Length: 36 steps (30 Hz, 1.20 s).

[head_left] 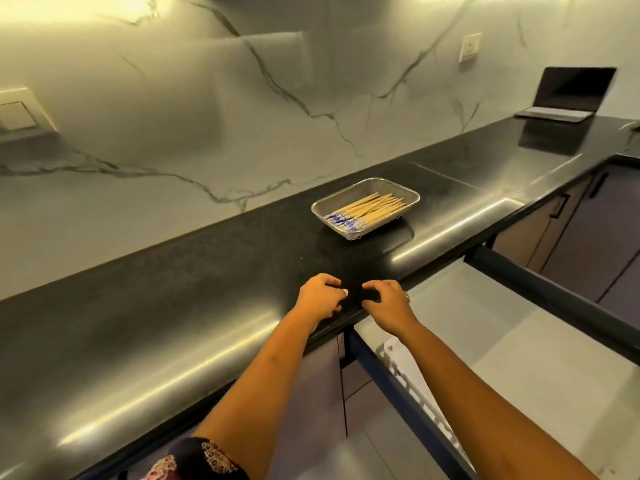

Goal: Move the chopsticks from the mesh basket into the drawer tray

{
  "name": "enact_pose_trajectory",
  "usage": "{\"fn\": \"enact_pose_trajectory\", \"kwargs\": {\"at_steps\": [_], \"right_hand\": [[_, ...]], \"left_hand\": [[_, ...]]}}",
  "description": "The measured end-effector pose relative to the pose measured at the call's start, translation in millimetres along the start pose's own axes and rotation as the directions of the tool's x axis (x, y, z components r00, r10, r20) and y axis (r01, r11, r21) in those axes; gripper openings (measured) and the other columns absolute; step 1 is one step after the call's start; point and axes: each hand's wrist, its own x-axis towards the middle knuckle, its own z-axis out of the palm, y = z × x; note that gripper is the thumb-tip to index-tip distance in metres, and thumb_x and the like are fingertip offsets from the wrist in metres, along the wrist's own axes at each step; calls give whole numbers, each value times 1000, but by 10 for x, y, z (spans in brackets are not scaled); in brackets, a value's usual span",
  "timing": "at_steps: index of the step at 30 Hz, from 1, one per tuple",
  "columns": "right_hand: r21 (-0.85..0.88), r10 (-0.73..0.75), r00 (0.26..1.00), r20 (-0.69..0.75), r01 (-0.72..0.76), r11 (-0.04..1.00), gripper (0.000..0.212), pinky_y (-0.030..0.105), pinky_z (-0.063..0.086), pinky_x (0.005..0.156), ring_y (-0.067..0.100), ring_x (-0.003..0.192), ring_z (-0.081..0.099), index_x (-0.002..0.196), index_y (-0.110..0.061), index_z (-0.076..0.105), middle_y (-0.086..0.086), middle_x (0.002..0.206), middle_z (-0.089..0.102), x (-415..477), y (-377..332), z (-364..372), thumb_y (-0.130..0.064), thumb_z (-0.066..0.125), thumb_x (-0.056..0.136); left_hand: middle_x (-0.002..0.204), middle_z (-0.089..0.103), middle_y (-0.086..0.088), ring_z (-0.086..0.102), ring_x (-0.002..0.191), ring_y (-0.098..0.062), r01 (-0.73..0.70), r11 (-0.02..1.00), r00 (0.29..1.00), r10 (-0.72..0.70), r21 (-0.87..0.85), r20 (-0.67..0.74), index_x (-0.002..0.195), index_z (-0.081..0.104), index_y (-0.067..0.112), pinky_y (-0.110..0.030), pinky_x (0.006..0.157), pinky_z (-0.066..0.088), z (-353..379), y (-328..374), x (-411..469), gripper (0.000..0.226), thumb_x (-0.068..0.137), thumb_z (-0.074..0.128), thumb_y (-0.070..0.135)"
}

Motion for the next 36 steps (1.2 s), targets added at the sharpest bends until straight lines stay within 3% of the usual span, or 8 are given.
{"fn": "enact_pose_trajectory", "kwargs": {"at_steps": [9, 15, 19, 21, 25, 28, 30, 36], "right_hand": [[279, 81, 992, -92, -52, 959, 30, 24, 44, 86, 16, 103, 57, 119, -15, 63, 7, 121, 62, 1053, -243, -285, -14, 61, 89], [518, 224, 974, -45, -169, 839, 27, 43, 47, 102, 24, 113, 59, 116, -11, 63, 11, 121, 63, 1876, -400, -388, -10, 56, 90], [575, 285, 958, 12, -240, 782, 33, 49, 44, 105, 35, 119, 56, 120, 1, 58, 22, 120, 61, 2293, -472, -406, -7, 54, 89], [660, 343, 936, 83, -309, 685, 38, 47, 39, 109, 40, 128, 47, 127, 9, 49, 28, 131, 52, 2452, -517, -415, -3, 50, 91], [792, 489, 846, 214, -443, 420, 45, 38, 36, 108, 33, 134, 39, 138, 0, 42, 17, 147, 39, 2733, -601, -383, -5, 50, 94], [799, 551, 812, 192, -455, 393, 49, 35, 38, 94, 34, 129, 43, 139, -2, 41, 17, 144, 43, 2910, -650, -296, -7, 52, 92], [799, 606, 773, 187, -478, 364, 52, 36, 39, 91, 34, 127, 43, 140, -2, 39, 18, 144, 42, 2986, -679, -226, -9, 54, 91], [793, 757, 640, 134, -527, 306, 70, 42, 43, 101, 35, 125, 44, 149, -12, 10, 20, 142, 38, 3191, -652, -8, -6, 49, 91]], "left_hand": [[101, 66, -5, 62, 74, -14, -49, 998, 997, 51, -34, 57, 106, 60, 20, -24, 59, 48, -37, 496, 843, 21, 85, 63, 21], [93, 63, -5, 57, 70, -13, -39, 997, 999, 40, -71, 12, 99, 60, 19, -23, 55, 45, -168, 682, 1472, 14, 86, 59, 15], [107, 66, -8, 62, 94, -21, -79, 995, 996, 76, -61, -51, 104, 62, 16, -28, 74, 49, -240, 743, 1825, 19, 86, 59, 12], [110, 66, -10, 61, 102, -24, -82, 996, 994, 78, -43, -75, 104, 64, 14, -30, 81, 50, -260, 771, 1960, 19, 85, 61, 11], [111, 66, -9, 59, 94, -18, -125, 988, 988, 133, 88, -85, 103, 66, 16, -25, 75, 46, -300, 848, 2252, 20, 86, 57, 9], [113, 67, -7, 60, 101, -20, -163, 961, 984, 174, 222, -32, 106, 66, 18, -31, 92, 47, -288, 917, 2485, 25, 87, 52, 9], [111, 68, -3, 59, 106, -21, -171, 924, 983, 185, 343, -8, 102, 66, 24, -45, 108, 37, -250, 955, 2656, 26, 87, 50, 11], [116, 65, 3, 57, 111, -18, -249, 793, 969, 197, 556, 151, 106, 63, 30, -53, 114, 20, -92, 960, 3049, 30, 86, 49, 13]]}}
